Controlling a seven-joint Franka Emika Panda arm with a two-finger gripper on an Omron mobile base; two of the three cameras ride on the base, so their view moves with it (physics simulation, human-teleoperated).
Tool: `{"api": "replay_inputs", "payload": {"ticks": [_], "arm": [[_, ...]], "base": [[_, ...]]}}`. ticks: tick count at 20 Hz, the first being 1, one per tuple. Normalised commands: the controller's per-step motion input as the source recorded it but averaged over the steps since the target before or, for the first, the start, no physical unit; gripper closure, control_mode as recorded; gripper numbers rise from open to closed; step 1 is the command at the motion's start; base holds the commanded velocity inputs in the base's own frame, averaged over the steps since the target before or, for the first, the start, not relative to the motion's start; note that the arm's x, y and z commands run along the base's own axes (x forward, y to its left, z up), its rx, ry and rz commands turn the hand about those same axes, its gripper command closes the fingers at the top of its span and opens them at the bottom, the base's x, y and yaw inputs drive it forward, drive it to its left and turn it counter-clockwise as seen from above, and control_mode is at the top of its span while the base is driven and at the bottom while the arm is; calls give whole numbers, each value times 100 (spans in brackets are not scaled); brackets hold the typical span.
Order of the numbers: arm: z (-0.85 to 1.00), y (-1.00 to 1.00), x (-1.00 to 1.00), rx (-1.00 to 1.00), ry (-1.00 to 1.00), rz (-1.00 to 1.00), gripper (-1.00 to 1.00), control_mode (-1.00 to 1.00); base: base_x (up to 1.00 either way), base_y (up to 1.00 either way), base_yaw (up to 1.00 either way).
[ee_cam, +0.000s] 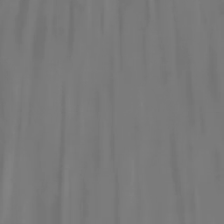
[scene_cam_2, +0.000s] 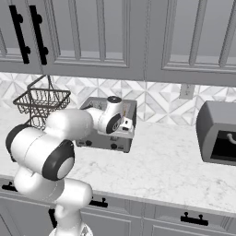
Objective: Start the toaster. Once the lever pops up, take the bread to the plate on the dining counter.
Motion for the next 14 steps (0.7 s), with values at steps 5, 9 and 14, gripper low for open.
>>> {"api": "replay_inputs", "payload": {"ticks": [5, 9, 14], "arm": [[-44, 0, 0, -2, 0, -1, 100, -100], [-2, 0, -3, 0, -4, -1, 100, -100], [50, 1, -25, -2, -11, 0, 100, -100]], "base": [[0, 0, 0], [0, 0, 0], [0, 0, 0]]}}
